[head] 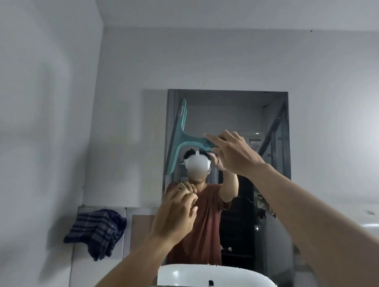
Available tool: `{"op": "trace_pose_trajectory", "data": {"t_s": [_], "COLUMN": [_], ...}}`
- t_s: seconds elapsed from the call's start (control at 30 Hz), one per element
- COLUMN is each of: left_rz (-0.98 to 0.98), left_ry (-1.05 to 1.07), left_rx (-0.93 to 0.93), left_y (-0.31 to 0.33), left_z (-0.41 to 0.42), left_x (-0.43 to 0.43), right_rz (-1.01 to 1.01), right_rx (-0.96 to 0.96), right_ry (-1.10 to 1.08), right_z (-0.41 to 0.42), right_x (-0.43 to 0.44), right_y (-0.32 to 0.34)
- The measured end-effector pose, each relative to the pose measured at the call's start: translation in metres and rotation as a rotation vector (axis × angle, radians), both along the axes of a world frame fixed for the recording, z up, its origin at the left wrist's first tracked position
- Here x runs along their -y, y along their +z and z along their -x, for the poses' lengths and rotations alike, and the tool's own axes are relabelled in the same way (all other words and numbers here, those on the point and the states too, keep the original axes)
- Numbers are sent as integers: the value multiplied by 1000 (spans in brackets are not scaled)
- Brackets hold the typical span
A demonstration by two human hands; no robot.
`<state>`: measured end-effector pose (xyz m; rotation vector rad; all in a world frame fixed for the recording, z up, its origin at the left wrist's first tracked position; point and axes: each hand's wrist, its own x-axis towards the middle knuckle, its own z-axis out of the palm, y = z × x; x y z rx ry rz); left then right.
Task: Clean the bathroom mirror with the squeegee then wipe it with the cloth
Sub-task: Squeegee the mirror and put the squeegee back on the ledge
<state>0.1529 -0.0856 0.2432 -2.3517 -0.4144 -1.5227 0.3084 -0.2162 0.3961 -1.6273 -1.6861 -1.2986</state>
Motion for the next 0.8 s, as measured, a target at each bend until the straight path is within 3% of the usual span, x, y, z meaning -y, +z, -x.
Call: {"op": "trace_pose_trajectory", "data": {"t_s": [0.3, 0.8], "left_rz": [47, 41], "left_ry": [199, 166], "left_rx": [-67, -80], "left_y": [7, 4], "left_z": [-31, -33], "left_x": [-31, -42], "right_rz": [3, 9], "right_rx": [45, 153], "right_ry": [-16, -135], "right_z": [2, 14], "right_x": [-15, -31], "right_y": [38, 54]}}
